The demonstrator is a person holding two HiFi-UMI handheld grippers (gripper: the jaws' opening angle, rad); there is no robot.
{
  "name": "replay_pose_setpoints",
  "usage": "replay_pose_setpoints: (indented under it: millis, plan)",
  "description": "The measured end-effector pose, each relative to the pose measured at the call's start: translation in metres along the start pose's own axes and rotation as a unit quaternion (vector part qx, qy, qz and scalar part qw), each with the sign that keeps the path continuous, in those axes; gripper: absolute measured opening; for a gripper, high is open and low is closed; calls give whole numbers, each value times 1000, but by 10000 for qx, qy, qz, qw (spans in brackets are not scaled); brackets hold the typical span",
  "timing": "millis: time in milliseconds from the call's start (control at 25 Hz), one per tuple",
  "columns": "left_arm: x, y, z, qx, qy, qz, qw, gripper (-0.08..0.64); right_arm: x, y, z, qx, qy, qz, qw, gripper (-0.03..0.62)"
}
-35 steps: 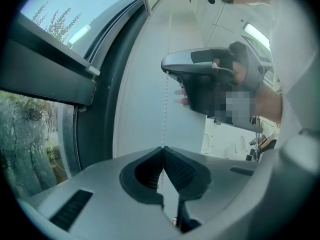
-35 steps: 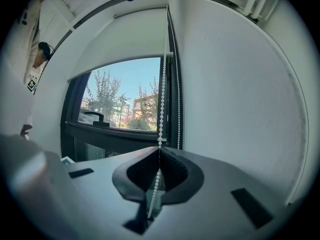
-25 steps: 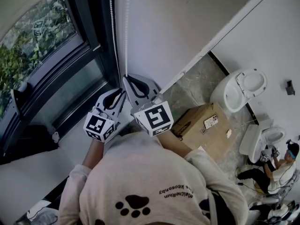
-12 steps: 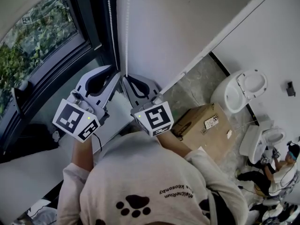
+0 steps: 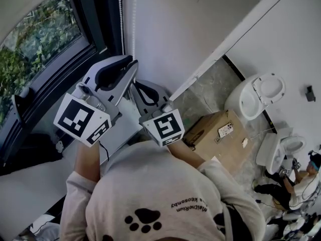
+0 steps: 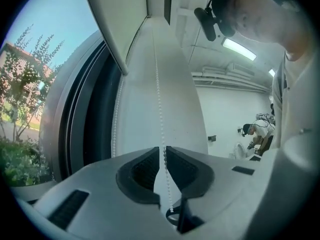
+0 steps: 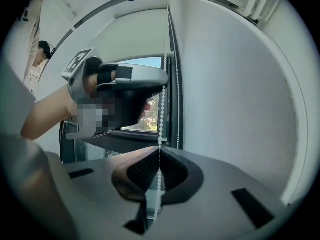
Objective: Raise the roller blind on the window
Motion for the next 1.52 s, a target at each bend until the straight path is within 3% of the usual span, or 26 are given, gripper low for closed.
replay_pose_setpoints:
  millis: [200, 520, 1520]
  plan:
    - [2, 0, 2, 99, -64, -116, 9999, 17, 1, -1, -1, -27, 3, -15, 10000, 9]
    - [2, -8, 4, -50, 99, 91, 9999, 14, 2, -4, 0, -49, -18, -74, 10000, 9]
    - [1, -91, 7, -371, 279, -338, 9983, 14, 7, -80, -2, 92, -42, -982, 9951, 9]
Point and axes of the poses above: the fingertips, and each gripper's own axes: x forward along the fingers, z to its right, y out of its top, the point moved 8 cm from there along -x, backward along the fingers, and after that the axes turned 7 degrees about y, right-handed, at the moved point
